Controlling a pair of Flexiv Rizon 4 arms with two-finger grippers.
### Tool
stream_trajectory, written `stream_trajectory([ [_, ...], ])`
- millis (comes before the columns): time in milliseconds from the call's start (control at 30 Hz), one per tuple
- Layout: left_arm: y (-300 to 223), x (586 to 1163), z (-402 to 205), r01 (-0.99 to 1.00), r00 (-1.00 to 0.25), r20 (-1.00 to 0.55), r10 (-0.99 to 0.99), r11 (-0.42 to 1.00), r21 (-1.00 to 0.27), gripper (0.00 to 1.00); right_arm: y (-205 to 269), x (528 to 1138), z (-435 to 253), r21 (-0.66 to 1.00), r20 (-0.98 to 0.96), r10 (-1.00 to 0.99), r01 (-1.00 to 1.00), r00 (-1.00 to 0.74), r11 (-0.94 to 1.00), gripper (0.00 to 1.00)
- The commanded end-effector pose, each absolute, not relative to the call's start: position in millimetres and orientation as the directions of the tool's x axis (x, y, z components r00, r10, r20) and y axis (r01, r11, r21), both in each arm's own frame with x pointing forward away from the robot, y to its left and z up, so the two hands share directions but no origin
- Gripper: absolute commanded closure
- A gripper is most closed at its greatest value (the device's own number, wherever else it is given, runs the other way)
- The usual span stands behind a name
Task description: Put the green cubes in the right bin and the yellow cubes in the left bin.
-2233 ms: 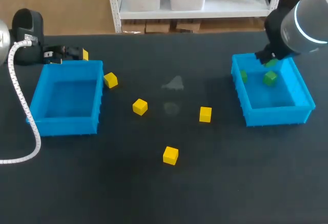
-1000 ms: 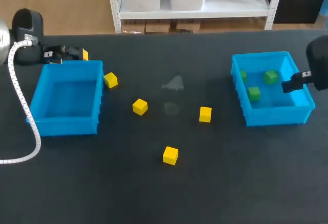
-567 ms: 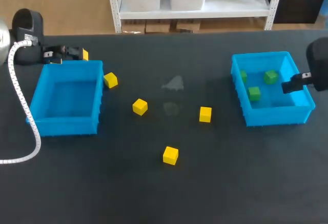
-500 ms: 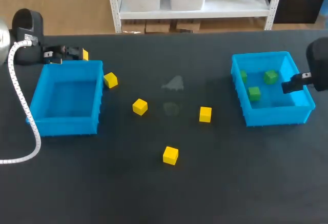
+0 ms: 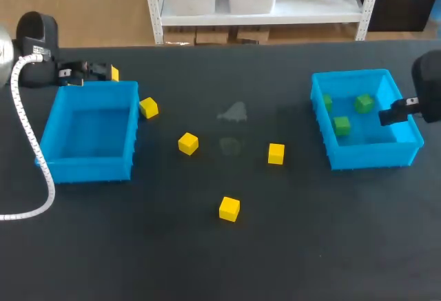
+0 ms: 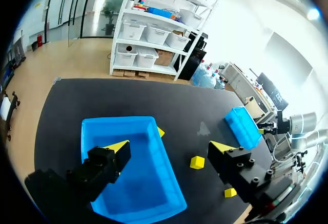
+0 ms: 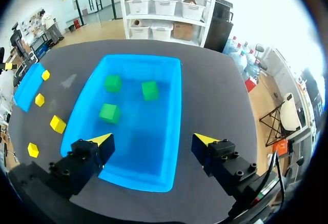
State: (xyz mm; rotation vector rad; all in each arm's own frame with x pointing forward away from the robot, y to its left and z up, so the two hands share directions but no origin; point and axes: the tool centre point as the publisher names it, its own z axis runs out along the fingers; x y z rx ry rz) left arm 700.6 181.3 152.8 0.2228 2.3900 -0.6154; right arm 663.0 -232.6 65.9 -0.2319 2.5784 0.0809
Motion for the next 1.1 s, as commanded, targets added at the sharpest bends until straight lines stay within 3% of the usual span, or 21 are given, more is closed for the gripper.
stream_trajectory([
  [33, 184, 700, 151, 0.317, -0.769, -0.639, 0.001, 0.869, -0.379, 0.0, -232, 663, 65, 0.01, -0.532, -0.147, -0.18, -0.834, 0.984, 0.0],
  [633, 110, 705, 150, 0.595, -0.744, -0.504, 0.439, 0.778, -0.202, 0.0, -232, 663, 65, 0.01, -0.532, -0.147, -0.18, -0.834, 0.984, 0.0],
  [1100, 72, 725, 120, 0.658, -0.735, -0.362, 0.573, 0.733, -0.173, 0.0, -232, 663, 65, 0.01, -0.532, -0.147, -0.18, -0.834, 0.984, 0.0],
])
